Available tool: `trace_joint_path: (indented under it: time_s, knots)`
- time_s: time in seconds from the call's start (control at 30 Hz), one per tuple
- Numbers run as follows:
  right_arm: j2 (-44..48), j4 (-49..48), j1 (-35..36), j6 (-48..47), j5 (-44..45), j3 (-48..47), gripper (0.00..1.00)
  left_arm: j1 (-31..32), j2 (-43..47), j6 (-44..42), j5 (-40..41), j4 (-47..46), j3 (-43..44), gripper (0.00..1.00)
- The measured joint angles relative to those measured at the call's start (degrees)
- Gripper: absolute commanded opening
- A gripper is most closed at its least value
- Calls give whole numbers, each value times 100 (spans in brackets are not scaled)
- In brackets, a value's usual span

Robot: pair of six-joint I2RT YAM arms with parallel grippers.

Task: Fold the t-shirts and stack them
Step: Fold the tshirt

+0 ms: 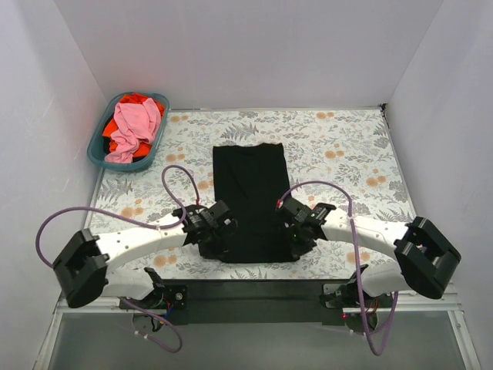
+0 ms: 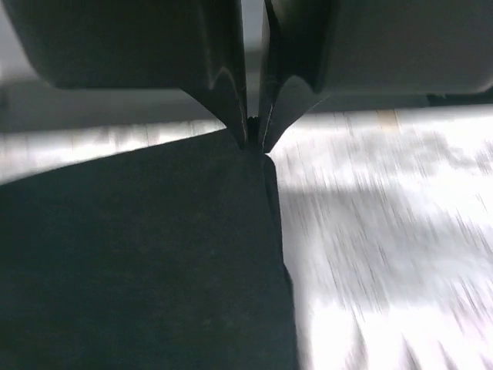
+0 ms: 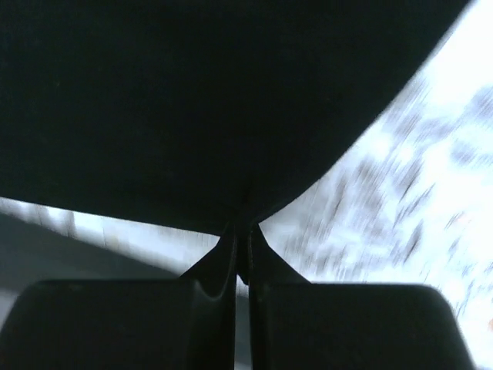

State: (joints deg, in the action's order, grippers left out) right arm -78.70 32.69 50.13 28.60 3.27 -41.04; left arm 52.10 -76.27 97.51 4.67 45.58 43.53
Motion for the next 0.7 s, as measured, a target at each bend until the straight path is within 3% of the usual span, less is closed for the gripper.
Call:
trace_joint_path:
  time_s: [0.2, 0.37, 0.53, 0.7]
  knots:
    - [848, 1770, 597, 166, -682, -74, 1, 944, 1292, 868, -739, 1174, 190, 0]
    - [1005, 2780, 535, 214, -485, -1244, 1, 1082, 1749, 1340, -791, 1880, 732, 0]
    - [505, 3206, 258, -70, -72, -2391, 1, 520, 1491, 1185, -350, 2218, 1523, 0]
    - [-83, 3368, -116, -474, 175, -3226, 1, -323, 1285, 739, -74, 2144, 1779, 0]
